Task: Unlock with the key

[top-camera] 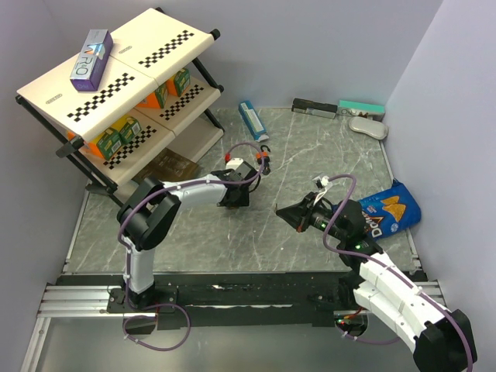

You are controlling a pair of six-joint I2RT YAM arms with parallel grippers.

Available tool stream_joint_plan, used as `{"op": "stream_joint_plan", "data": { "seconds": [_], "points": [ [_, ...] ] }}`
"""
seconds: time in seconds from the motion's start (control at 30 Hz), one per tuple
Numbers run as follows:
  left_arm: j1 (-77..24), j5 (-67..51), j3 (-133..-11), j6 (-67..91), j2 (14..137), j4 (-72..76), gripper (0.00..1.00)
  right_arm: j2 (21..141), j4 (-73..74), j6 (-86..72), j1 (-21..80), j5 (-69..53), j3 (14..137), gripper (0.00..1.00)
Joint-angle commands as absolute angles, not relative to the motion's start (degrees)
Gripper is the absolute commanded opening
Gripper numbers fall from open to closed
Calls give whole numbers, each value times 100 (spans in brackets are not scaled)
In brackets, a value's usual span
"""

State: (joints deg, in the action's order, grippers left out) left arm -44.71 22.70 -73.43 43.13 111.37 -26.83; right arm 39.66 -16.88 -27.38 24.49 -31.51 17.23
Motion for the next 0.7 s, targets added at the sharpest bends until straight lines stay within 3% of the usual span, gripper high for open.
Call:
{"op": "stream_joint_plan", "data": {
  "seconds": [0.0, 0.1, 0.3, 0.53, 0.67],
  "points": [
    [-4474, 1943, -7207, 4271, 11461, -2989, 58, 3858, -1916, -2769, 2417, -3208, 1670, 0],
    [-4430, 1593, -7049, 4245, 11408, -2735, 48, 3858, -1916, -2734, 2417, -3199, 1652, 0],
    [-4202, 844, -6522, 4210, 11330, -2181, 2, 4139, -2055, -2698, 2522, -3094, 1521, 0],
    [-4131, 45, -5819, 4833, 10662, -985, 1, 5612, -2618, -2979, 3759, -2146, 1660, 0],
    [-4131, -123, -5451, 5106, 10460, -398, 1, 6722, -3374, -3427, 3937, -2320, 1854, 0]
  ]
}}
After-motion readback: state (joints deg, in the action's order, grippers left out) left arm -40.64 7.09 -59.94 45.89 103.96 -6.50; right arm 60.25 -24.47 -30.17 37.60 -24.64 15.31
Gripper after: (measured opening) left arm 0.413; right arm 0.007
